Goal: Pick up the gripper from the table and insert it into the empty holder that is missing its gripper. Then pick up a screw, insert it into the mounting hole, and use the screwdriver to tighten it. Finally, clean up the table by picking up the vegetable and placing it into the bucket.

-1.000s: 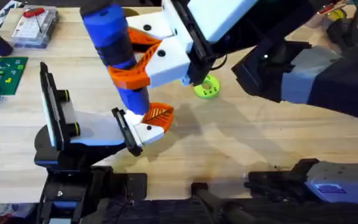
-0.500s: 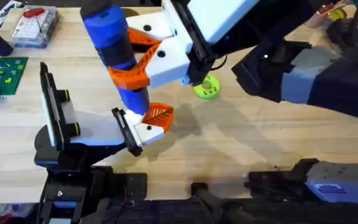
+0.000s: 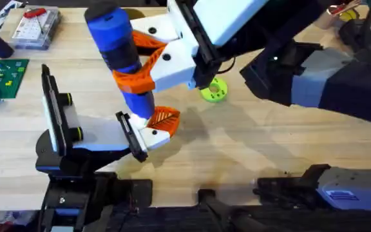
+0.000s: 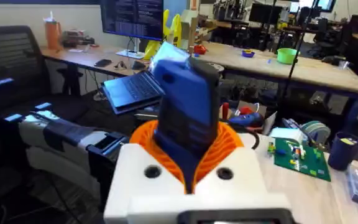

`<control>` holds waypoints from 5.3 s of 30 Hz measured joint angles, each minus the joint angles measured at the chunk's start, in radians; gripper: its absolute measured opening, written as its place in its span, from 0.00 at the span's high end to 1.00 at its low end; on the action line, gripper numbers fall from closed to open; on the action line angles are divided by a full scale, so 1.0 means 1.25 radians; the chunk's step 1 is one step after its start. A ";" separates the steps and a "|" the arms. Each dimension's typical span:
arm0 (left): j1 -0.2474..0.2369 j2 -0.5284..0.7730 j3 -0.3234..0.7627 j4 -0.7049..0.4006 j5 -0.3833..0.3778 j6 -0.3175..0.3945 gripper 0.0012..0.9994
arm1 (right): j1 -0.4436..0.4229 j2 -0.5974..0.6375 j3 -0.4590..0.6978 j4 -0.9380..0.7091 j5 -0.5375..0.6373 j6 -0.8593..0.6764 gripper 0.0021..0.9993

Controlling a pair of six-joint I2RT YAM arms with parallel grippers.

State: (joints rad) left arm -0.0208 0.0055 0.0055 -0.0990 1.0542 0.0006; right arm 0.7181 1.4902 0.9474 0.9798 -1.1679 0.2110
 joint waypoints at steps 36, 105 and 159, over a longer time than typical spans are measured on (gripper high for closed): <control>0.000 0.000 0.000 0.000 0.001 0.000 0.99 | 0.001 0.000 0.000 -0.016 0.000 -0.017 0.98; 0.000 0.000 0.000 0.000 0.000 0.000 0.99 | 0.009 0.003 0.038 -0.012 -0.006 0.008 0.98; 0.000 0.000 0.000 0.000 0.000 0.000 0.99 | -0.009 0.003 0.142 -0.007 -0.047 0.087 0.98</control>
State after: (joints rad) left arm -0.0208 0.0055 0.0055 -0.0994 1.0546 0.0010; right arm 0.7071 1.4937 1.1252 0.9714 -1.2263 0.3202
